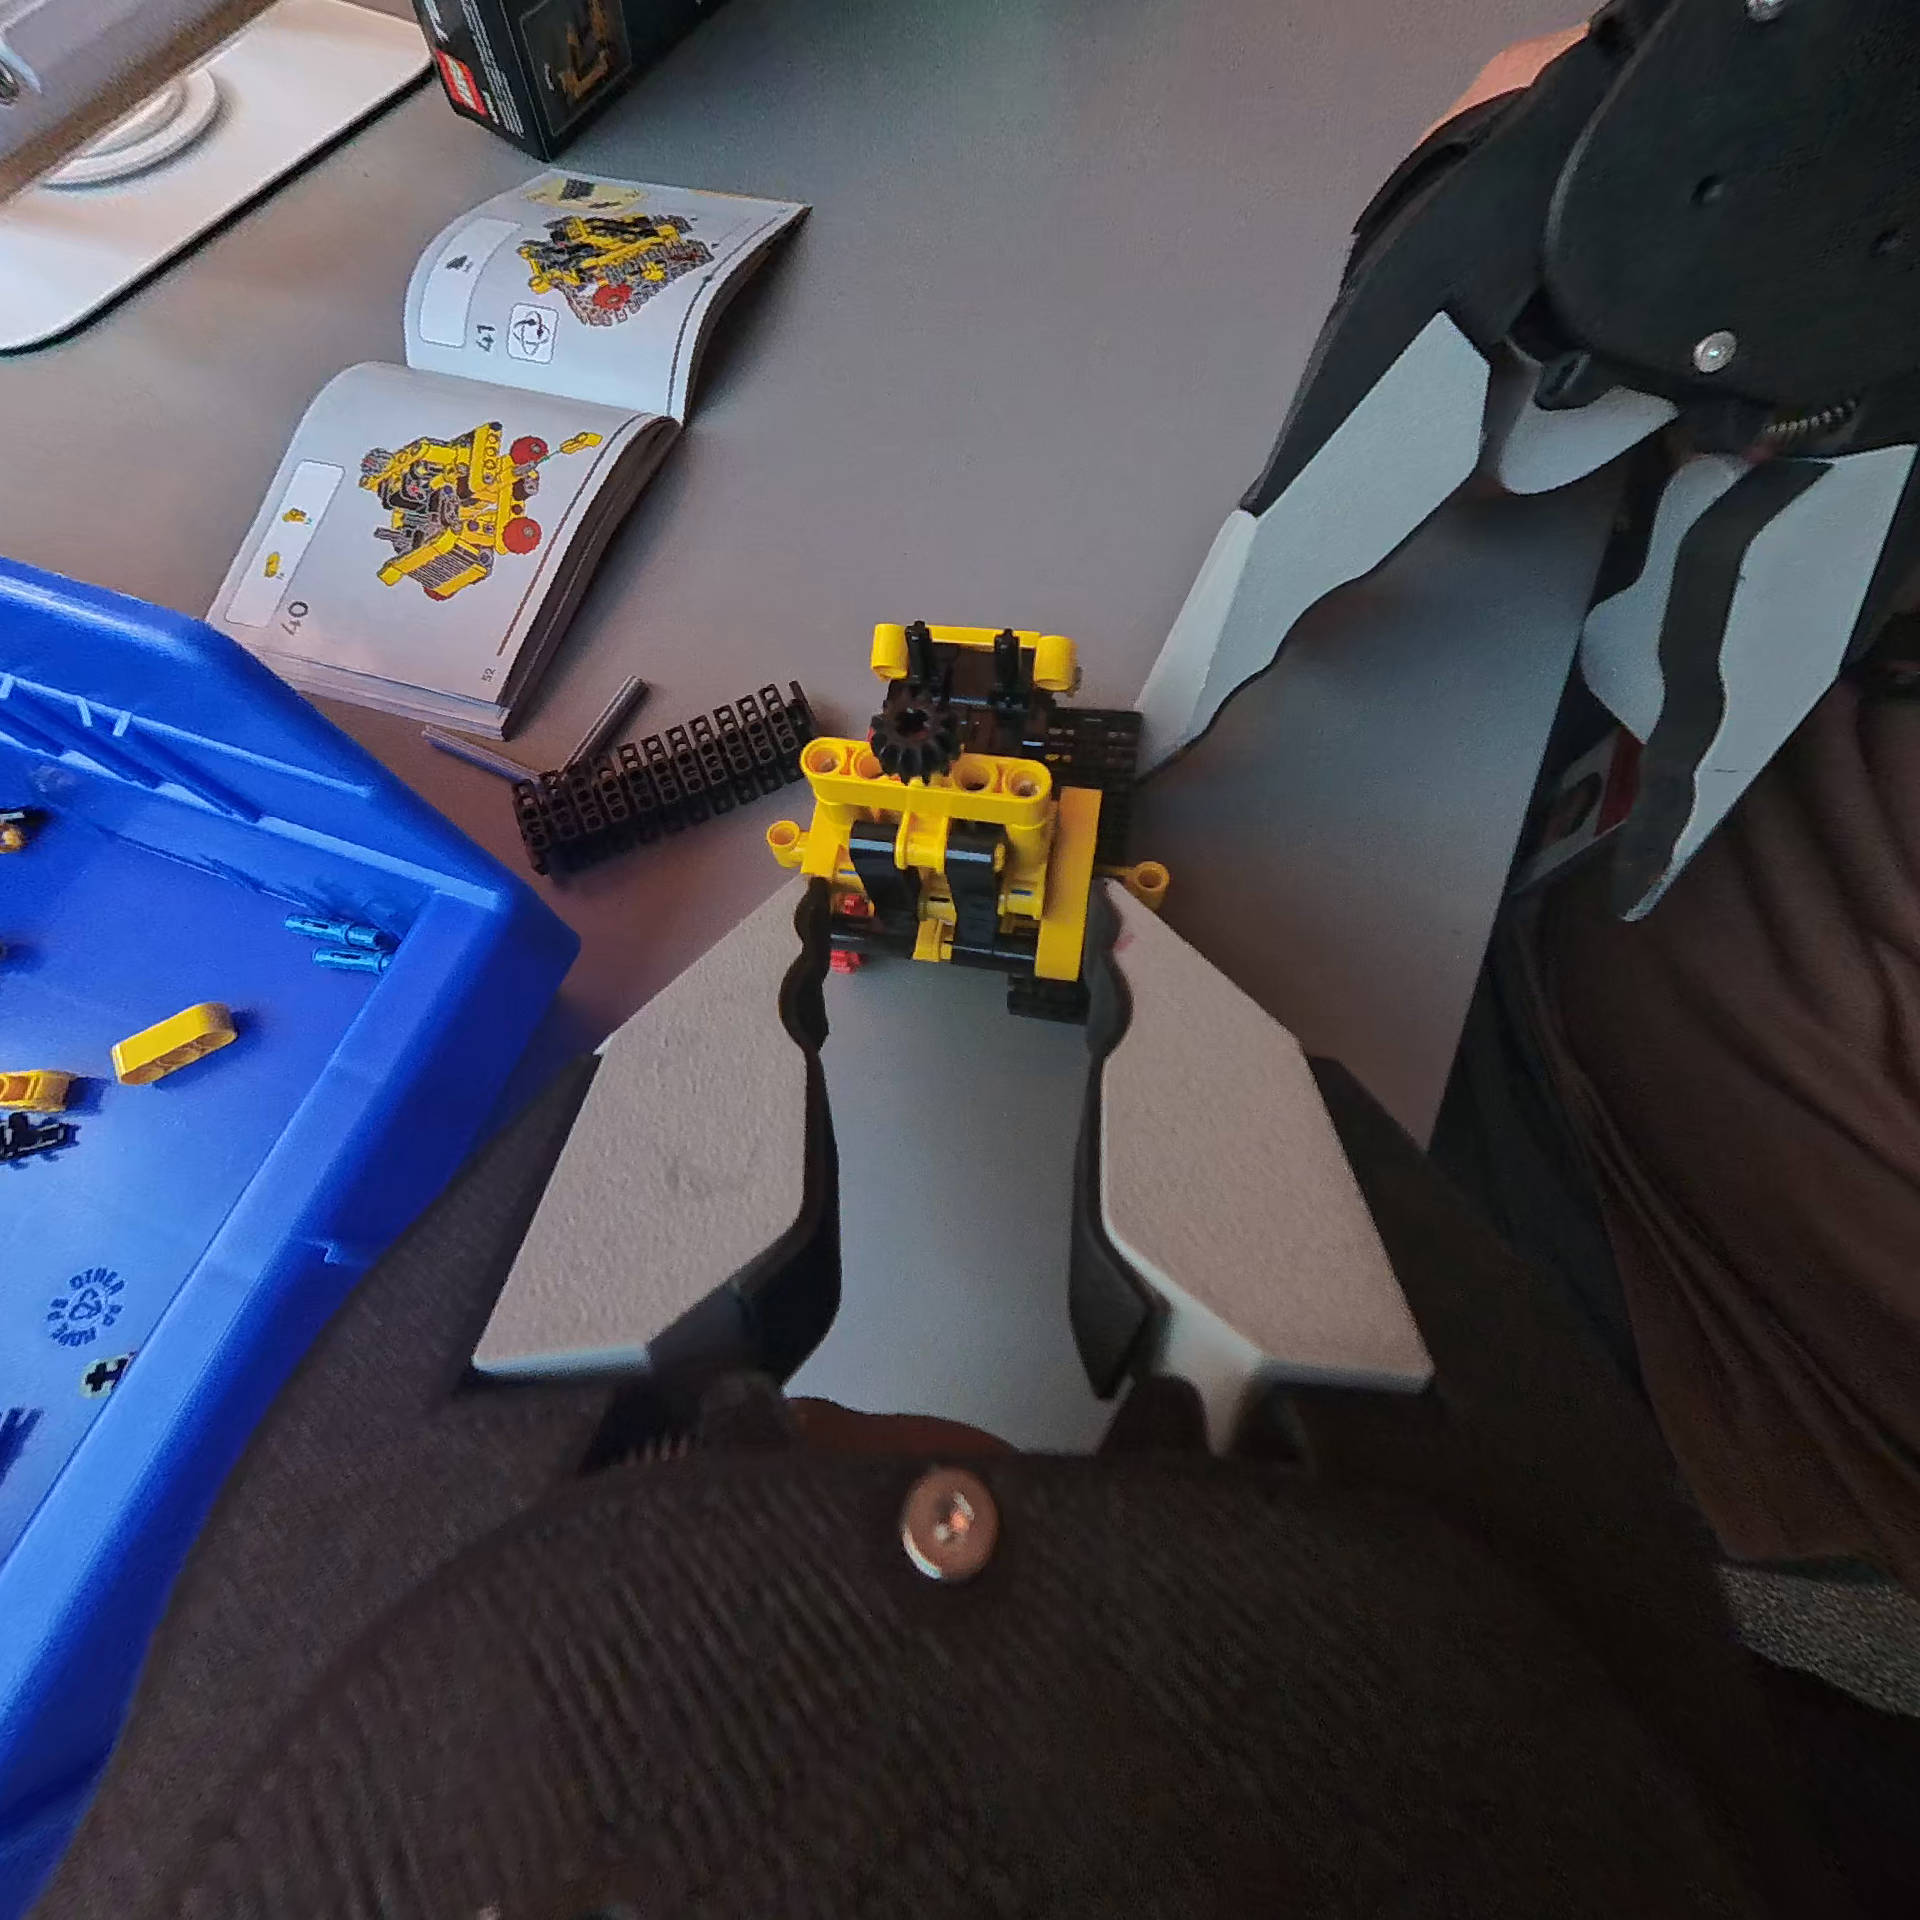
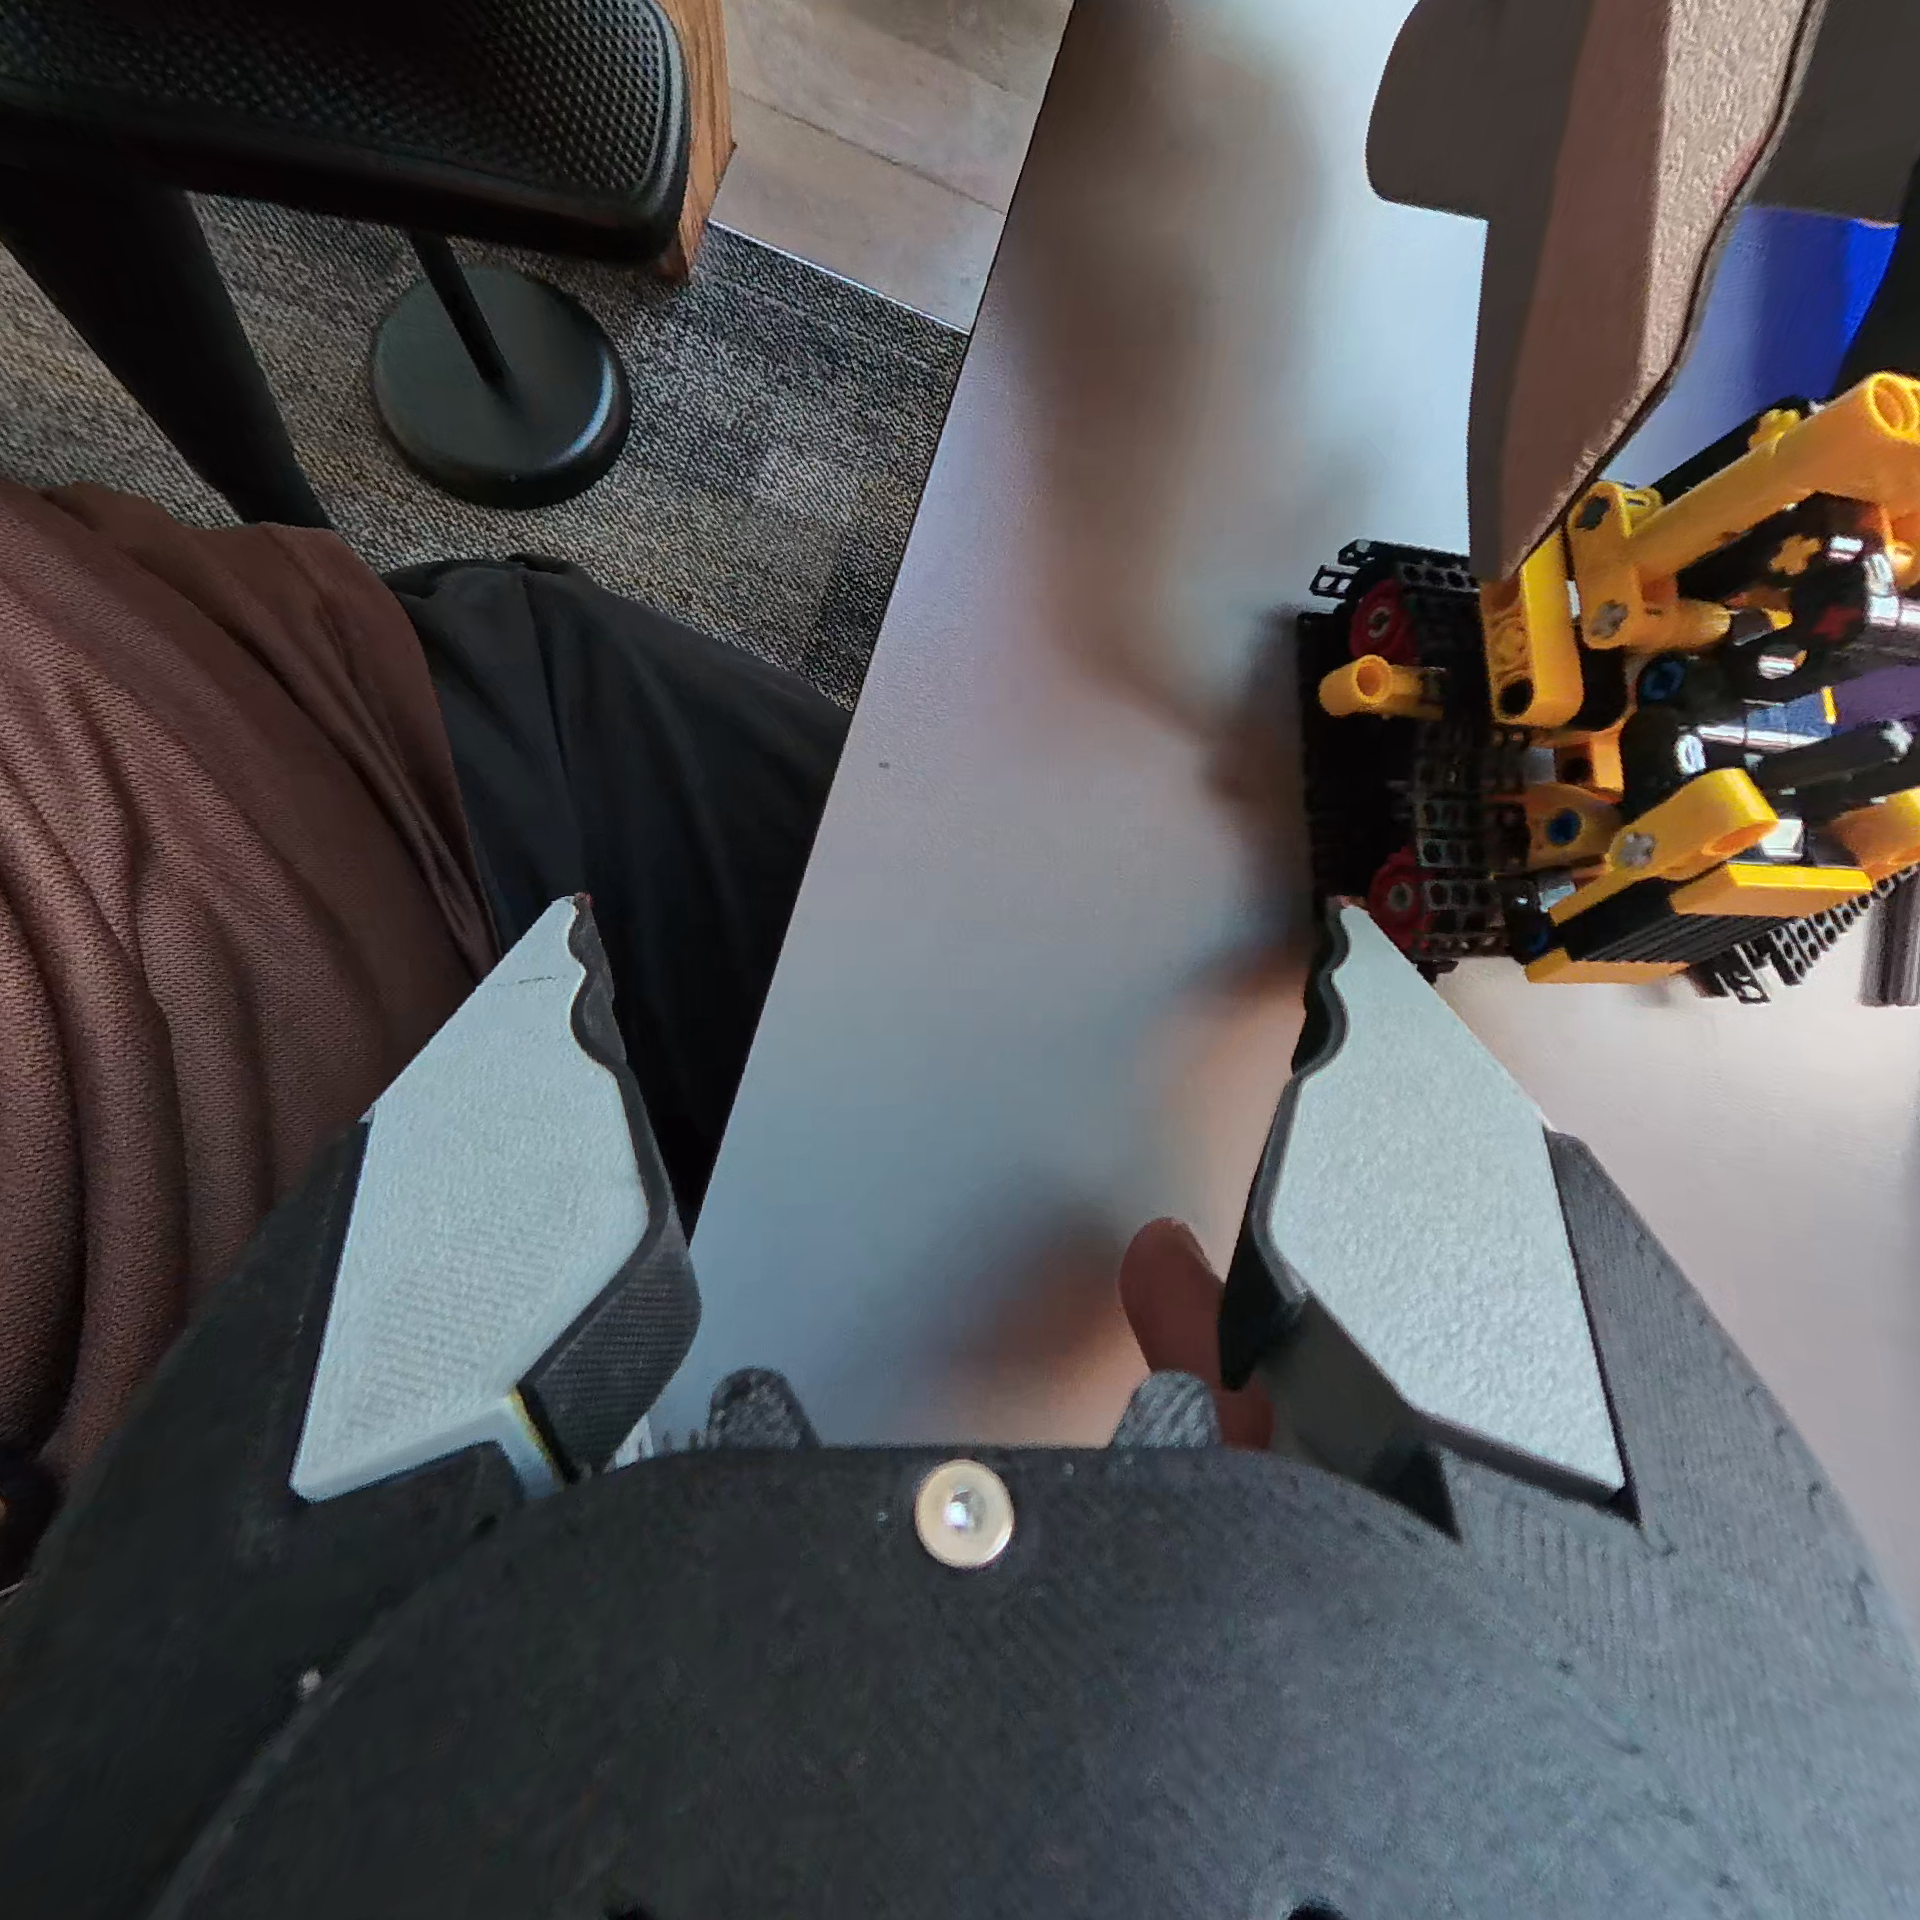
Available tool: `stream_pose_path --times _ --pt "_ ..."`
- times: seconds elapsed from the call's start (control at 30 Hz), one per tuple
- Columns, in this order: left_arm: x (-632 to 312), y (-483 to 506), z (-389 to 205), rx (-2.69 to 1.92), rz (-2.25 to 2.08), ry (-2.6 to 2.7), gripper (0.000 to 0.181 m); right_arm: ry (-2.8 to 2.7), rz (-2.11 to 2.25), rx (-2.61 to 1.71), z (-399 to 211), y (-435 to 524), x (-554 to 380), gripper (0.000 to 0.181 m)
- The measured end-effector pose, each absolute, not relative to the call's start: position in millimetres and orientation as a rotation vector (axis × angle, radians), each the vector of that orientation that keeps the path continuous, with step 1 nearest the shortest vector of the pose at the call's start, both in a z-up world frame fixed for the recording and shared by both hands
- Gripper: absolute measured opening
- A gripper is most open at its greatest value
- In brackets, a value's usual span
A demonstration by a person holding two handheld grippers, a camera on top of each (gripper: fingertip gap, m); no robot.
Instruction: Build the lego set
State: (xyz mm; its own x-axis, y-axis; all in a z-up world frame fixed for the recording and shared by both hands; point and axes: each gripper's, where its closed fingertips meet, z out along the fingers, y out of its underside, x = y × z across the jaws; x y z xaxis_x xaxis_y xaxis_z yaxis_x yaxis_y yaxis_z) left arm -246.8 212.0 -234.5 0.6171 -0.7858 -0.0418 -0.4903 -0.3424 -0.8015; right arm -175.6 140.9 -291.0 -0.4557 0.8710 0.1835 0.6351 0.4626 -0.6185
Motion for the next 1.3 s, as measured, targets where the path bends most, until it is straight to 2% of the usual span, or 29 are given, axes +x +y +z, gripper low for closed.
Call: stream_pose_path --times 0.13,0.23,0.43,0.53,0.63,0.83,0.93,1.0,1.3 --pt "-246 213 -234 -2.007 -0.456 0.994 0.047 -2.203 0.654 -1.209 -286 141 -179 0.131" --pt "-246 212 -234 -2.004 -0.464 0.984 0.047 -2.138 0.716 -1.161 -270 140 -177 0.118" --pt "-249 212 -234 -2.009 -0.46 0.971 0.047 -2.053 0.823 -1.241 -260 155 -158 0.109" --pt "-251 213 -233 -2.012 -0.431 0.966 0.047 -2.029 0.839 -1.312 -262 173 -153 0.094" --pt "-251 212 -231 -2.017 -0.422 0.96 0.047 -2.031 0.901 -1.396 -265 186 -154 0.09" --pt "-261 207 -207 -1.999 -0.383 0.867 0.048 -1.999 0.913 -1.437 -265 211 -164 0.052" --pt "-258 197 -188 -1.953 -0.35 0.815 0.035 -1.984 0.853 -1.414 -265 225 -167 0.029" --pt "-249 192 -184 -1.953 -0.313 0.785 0.028 -1.994 0.8 -1.397 -268 232 -170 0.026" --pt "-197 198 -236 -2.027 0.187 1.031 0.025 -2.056 0.796 -1.319 -270 224 -182 0.013"
